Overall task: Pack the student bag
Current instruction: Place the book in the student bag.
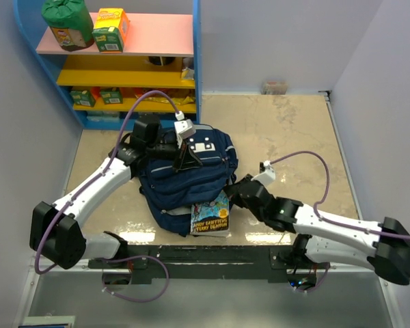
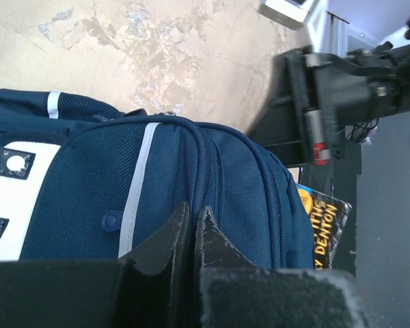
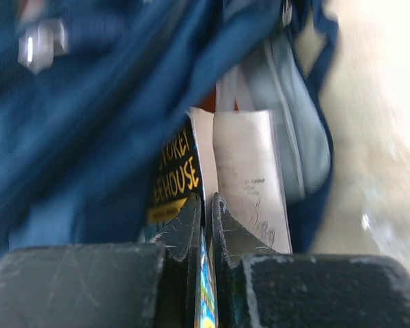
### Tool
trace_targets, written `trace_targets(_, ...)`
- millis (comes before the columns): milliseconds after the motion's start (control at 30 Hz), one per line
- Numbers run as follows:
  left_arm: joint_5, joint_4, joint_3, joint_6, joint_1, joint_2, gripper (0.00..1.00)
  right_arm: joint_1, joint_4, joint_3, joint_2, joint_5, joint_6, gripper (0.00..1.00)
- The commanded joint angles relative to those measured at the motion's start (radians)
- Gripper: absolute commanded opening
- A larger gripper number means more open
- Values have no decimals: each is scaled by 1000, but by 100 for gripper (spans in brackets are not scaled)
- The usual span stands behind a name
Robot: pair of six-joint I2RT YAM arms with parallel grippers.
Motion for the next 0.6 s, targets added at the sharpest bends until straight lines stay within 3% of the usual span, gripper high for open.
trace_targets(0, 28, 36, 31, -30, -6, -48, 0, -100, 222, 115, 207, 31, 4, 0)
trace_targets(267, 39, 120, 66, -111, -6, -15, 0, -232, 390, 153, 380, 5, 83, 0)
trace_targets(433, 34, 162, 77, -153, -6, 8, 0, -209, 314, 291, 519, -1, 105, 0)
trace_targets(567, 29, 175, 72, -165, -6, 14, 0, -184, 479, 271, 579, -57, 84, 0)
